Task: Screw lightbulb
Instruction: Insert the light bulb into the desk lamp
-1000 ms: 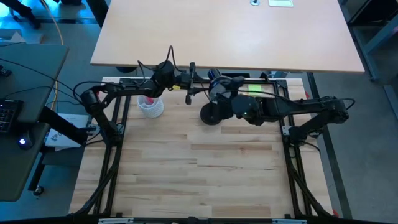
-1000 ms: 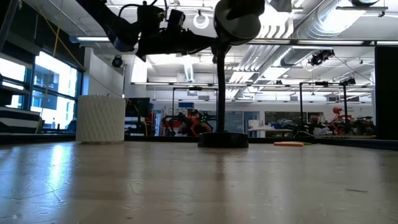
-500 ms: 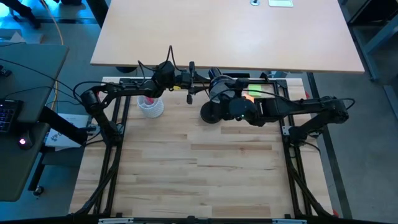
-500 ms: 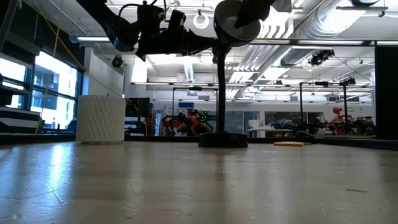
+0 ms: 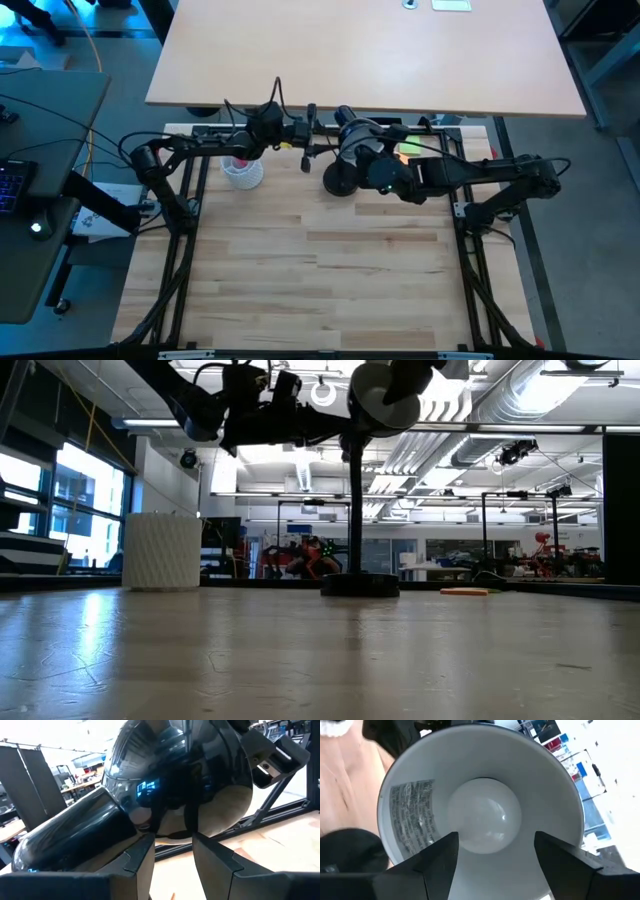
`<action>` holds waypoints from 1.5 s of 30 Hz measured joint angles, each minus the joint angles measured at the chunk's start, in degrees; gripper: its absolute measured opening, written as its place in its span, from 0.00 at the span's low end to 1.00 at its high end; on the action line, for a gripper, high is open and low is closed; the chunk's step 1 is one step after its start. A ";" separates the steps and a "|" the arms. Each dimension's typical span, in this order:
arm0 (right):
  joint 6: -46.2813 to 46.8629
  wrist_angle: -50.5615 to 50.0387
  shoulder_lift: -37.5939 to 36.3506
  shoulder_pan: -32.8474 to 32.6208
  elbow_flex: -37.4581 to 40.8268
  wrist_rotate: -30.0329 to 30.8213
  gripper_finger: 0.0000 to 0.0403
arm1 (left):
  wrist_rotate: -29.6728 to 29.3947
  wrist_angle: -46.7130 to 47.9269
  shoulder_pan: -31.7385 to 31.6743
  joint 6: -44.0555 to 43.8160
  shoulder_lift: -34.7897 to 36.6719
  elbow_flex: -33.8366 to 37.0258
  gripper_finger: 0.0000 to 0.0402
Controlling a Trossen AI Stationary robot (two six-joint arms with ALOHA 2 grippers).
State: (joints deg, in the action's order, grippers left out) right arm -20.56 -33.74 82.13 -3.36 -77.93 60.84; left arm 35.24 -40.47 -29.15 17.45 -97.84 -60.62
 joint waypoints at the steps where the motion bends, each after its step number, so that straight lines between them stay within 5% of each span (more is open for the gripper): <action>1: 0.81 -0.18 0.00 0.00 0.00 0.00 0.64 | -0.03 0.00 0.13 0.11 0.01 0.00 0.32; 11: 1.15 -0.83 0.00 -0.06 0.00 -0.69 0.64 | -0.02 16.64 -4.32 5.88 7.30 0.00 0.32; 19: -4.83 -0.74 0.00 -0.04 0.00 -6.01 0.64 | 3.40 -0.69 -13.52 -4.18 0.76 -0.54 0.32; 31: -3.40 -0.74 0.00 2.54 -0.01 -6.02 0.64 | 21.13 -2.67 -13.75 -18.03 -16.20 -19.82 0.27; 45: -1.83 0.44 0.00 4.50 0.00 -0.35 0.64 | 35.11 -2.78 -10.90 -23.00 -17.00 -22.03 0.26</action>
State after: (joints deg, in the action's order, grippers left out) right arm -22.39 -33.30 82.13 1.15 -77.93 60.49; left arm 70.35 -43.25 -40.04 -5.54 -114.85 -82.65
